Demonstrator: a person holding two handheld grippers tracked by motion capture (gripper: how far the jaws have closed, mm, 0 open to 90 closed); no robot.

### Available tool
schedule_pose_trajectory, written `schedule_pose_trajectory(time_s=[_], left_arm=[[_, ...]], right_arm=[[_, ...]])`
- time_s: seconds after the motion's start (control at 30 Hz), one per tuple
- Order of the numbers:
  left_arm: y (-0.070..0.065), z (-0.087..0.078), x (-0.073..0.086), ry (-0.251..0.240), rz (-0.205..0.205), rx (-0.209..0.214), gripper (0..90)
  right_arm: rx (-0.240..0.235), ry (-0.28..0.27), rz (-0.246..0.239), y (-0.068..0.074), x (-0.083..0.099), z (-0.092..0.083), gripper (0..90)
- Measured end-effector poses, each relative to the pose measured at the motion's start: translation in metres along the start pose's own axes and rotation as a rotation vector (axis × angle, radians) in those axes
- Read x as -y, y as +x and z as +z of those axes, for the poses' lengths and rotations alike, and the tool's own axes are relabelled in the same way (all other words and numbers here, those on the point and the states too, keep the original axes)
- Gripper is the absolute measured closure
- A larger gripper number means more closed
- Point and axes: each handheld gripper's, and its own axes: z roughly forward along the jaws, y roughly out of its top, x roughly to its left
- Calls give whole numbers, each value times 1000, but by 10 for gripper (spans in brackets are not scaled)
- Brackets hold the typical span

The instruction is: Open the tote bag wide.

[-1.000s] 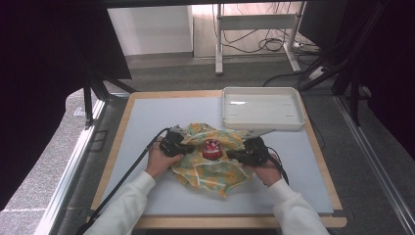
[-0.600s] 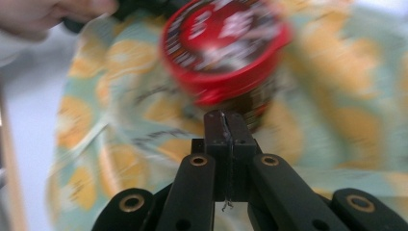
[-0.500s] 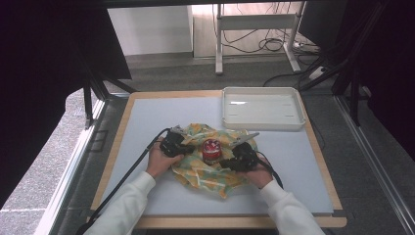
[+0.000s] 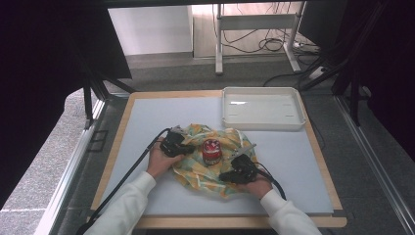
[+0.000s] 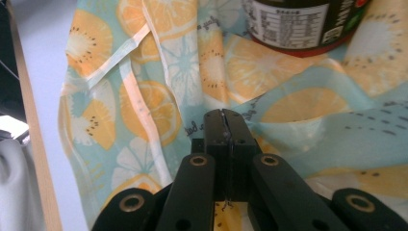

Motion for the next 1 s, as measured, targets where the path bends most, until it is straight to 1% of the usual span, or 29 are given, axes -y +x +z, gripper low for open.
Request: schedule_pose_trajectory(time_s=[0.13,0.27,0.33,0.37,0.4,0.63,0.73,0.83,0.87,0.9,1.0], left_arm=[[-1,0,0,-9,0,0,900],[-3,-5,-2,-32,8,0,900],[-4,-10,-3,-48,27,8,900],[-6,-12,-3,-63,21,11,900],[-7,-14,-4,-74,23,13,900],[-14,-37,-8,-136,53,25,900],[-17,-46,-8,-147,63,32,900],[-20,-53,-7,-156,75,38,899],[-21,-56,-6,-163,69,48,899],[-21,-59,-3,-168,52,60,898],[-21,-64,1,-166,38,57,898]], right_arm=[[16,-9,-9,0,-1,-3,892],[31,-66,-23,2,-7,-13,892],[42,-97,-26,2,-9,-19,892],[47,-110,-25,1,-11,-22,892],[51,-119,-26,1,-11,-24,892],[85,-193,-28,0,-15,-36,892],[97,-226,-30,0,-16,-41,892],[105,-246,-31,-1,-18,-46,892],[107,-251,-31,-1,-18,-48,892],[109,-258,-31,-2,-19,-50,892],[117,-270,-34,-3,-20,-54,892]])
